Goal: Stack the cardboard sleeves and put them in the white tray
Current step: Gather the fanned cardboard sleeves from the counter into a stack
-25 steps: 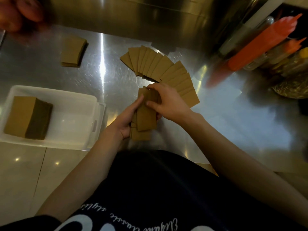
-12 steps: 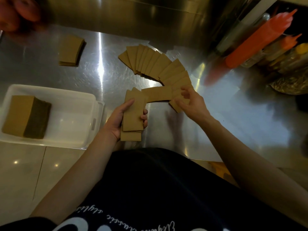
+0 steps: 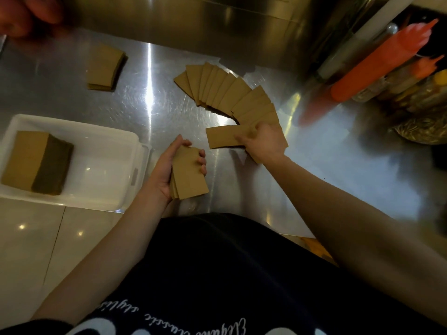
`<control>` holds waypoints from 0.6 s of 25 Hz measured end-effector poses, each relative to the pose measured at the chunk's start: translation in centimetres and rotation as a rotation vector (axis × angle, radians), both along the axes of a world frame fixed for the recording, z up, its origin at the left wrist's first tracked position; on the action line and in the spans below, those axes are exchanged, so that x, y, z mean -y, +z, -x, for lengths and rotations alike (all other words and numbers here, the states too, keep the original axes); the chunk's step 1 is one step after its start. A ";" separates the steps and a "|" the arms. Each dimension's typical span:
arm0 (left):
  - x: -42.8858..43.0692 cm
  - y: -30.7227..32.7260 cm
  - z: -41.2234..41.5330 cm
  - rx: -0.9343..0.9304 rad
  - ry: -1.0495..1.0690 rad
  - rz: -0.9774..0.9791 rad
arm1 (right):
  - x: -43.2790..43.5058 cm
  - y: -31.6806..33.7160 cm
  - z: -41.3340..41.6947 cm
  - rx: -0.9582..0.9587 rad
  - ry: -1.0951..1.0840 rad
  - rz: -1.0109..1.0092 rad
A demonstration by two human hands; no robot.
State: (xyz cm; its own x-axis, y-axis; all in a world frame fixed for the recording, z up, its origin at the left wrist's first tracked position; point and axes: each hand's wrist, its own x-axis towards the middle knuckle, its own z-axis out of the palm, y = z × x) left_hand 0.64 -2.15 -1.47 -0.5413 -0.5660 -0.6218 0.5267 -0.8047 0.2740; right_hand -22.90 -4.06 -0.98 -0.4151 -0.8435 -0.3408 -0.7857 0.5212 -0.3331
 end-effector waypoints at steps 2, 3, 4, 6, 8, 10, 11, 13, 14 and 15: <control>-0.1 -0.2 -0.3 0.035 0.047 -0.037 | 1.0 -0.6 -1.5 -0.053 0.000 -0.056; -0.2 -0.2 -0.5 0.055 0.072 -0.066 | 1.3 -1.0 -1.9 -0.067 -0.015 -0.083; -0.3 -0.2 -0.7 0.075 0.110 -0.099 | 1.5 -1.3 -2.3 -0.091 -0.021 -0.097; -0.6 -0.5 -0.9 0.097 0.194 -0.156 | 1.6 -1.7 -2.4 -0.145 -0.001 -0.102; -0.7 -0.6 -1.3 0.081 0.247 -0.187 | 1.6 -2.0 -2.4 -0.153 0.007 -0.101; -0.7 -0.9 -1.7 0.035 0.264 -0.206 | 1.7 -2.3 -2.2 -0.129 -0.008 -0.096; -0.8 -1.1 -1.8 0.015 0.254 -0.209 | 1.7 -2.4 -2.2 -0.092 -0.020 -0.077; -0.8 -1.3 -1.7 0.005 0.203 -0.205 | 1.8 -2.2 -2.0 0.129 -0.074 0.017; -0.8 -1.3 -1.6 0.010 0.177 -0.205 | 1.7 -2.0 -1.9 0.305 -0.126 0.066; -0.8 -1.4 -1.6 0.009 0.160 -0.202 | 1.5 -1.6 -1.7 0.473 -0.181 0.104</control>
